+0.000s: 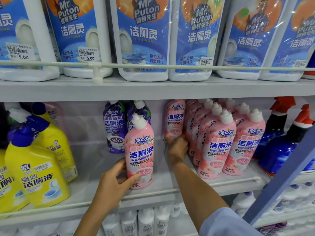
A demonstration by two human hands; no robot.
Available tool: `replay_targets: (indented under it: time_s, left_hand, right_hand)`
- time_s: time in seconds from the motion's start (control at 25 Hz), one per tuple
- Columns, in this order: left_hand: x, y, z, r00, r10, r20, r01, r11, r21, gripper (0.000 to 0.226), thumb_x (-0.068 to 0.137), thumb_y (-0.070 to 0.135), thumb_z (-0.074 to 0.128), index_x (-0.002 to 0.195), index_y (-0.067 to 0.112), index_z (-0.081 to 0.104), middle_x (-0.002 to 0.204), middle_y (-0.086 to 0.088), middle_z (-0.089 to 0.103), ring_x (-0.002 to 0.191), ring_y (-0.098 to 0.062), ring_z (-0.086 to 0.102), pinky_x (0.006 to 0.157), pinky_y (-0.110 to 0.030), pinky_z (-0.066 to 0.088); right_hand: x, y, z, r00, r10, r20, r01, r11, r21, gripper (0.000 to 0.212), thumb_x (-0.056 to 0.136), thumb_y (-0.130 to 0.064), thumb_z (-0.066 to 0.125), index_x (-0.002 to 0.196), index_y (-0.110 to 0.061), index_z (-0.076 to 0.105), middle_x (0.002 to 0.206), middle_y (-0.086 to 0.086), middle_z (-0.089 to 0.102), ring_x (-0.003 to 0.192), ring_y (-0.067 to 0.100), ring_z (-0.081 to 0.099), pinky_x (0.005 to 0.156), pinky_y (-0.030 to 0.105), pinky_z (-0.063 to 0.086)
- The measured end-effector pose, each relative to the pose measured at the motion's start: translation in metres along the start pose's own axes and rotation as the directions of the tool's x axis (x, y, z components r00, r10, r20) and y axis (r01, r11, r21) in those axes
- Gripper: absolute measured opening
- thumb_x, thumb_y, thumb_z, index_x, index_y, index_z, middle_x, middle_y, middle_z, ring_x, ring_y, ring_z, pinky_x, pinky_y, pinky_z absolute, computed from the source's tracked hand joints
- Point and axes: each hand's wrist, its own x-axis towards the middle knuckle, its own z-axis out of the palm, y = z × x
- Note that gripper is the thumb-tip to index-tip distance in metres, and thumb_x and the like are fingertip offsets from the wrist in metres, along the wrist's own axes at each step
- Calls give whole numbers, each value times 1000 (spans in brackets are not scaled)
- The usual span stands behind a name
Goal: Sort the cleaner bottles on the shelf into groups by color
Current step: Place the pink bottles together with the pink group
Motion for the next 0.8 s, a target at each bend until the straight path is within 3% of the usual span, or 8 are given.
replay_targets:
  time_s: [0.28, 0.48, 0.6, 0.72, 0.8]
  left_hand:
    - [0, 2, -1, 1000, -2, 1, 2, 1000, 9, 51, 79, 10, 84, 123, 27, 64, 108, 16, 76, 100, -6, 73, 79, -18, 58]
    - [-1, 4, -1, 1000, 8, 14, -8, 1000, -2, 50, 82, 12, 82, 127, 24, 64, 111, 14, 75, 102, -8, 72, 77, -19, 59]
    - [-1, 3, -1, 1000, 16, 23, -16, 1000, 3, 50, 83, 15, 82, 128, 25, 63, 114, 13, 75, 103, -8, 72, 80, -25, 61]
    - [2, 1, -3, 999, 10, 42, -10, 1000, 6, 50, 83, 16, 83, 127, 25, 63, 116, 11, 75, 105, -9, 72, 91, -36, 60]
    - [3, 0, -4, 998, 7, 59, -7, 1000, 2, 49, 82, 17, 83, 127, 26, 62, 117, 11, 74, 107, -9, 71, 93, -39, 59]
  right_hand:
    - [0, 0, -8, 998, -50, 42, 51, 999, -17, 37, 89, -27, 75, 115, -4, 64, 114, 19, 72, 101, 36, 71, 81, 35, 55]
    - [-4, 0, -21, 966, -60, 253, 112, 974, -198, 46, 93, -43, 65, 120, -6, 59, 110, 17, 72, 97, 35, 71, 75, 33, 54]
    - [-19, -7, -49, 845, -118, 522, 349, 862, -369, 49, 96, -57, 52, 118, -14, 61, 113, 9, 69, 94, 27, 66, 80, 28, 52]
    - [-35, -18, -88, 631, -178, 755, 653, 648, -393, 67, 94, -71, 41, 138, -22, 51, 144, 6, 51, 133, 29, 46, 111, 40, 39]
    - [-48, -20, -112, 543, -240, 805, 753, 563, -340, 75, 91, -77, 35, 141, -23, 48, 153, 6, 43, 141, 30, 39, 116, 48, 34]
